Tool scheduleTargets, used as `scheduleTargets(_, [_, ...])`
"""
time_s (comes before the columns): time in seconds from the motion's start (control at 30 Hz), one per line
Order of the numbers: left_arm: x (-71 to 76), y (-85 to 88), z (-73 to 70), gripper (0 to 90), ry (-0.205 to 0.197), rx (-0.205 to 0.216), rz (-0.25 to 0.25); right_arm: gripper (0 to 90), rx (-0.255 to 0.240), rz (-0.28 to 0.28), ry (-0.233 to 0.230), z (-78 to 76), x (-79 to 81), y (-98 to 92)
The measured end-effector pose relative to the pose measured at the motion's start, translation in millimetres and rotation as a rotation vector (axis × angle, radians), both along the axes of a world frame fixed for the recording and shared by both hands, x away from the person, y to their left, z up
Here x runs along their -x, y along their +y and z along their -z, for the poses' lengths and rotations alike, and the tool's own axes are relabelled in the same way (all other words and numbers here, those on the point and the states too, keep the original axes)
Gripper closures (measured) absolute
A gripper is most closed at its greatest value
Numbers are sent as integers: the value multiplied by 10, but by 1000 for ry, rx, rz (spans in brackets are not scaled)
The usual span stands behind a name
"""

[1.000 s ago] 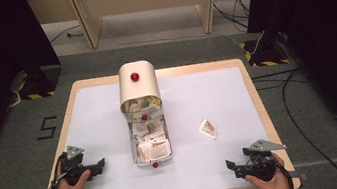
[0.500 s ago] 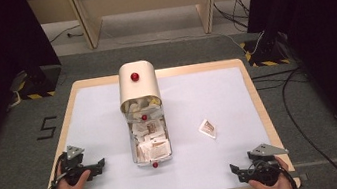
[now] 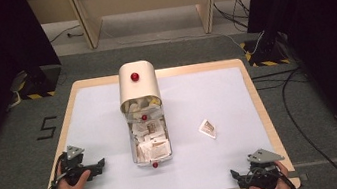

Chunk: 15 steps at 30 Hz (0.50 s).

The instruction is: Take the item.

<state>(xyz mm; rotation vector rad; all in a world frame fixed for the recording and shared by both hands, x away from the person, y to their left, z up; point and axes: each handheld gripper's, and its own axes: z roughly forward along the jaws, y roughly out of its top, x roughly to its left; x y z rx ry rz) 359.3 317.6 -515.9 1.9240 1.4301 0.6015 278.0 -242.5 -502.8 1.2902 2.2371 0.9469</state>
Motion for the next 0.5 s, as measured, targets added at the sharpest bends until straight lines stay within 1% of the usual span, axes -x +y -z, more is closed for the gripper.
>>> scheduleTargets(0.03, [0,-1,0,0,0,0,0,154,7,-2,-5,4,4,6])
scheduleTargets(0.5, [0,0,-1,0,1,-1,1,152,1,-10,-13,15,9,-8])
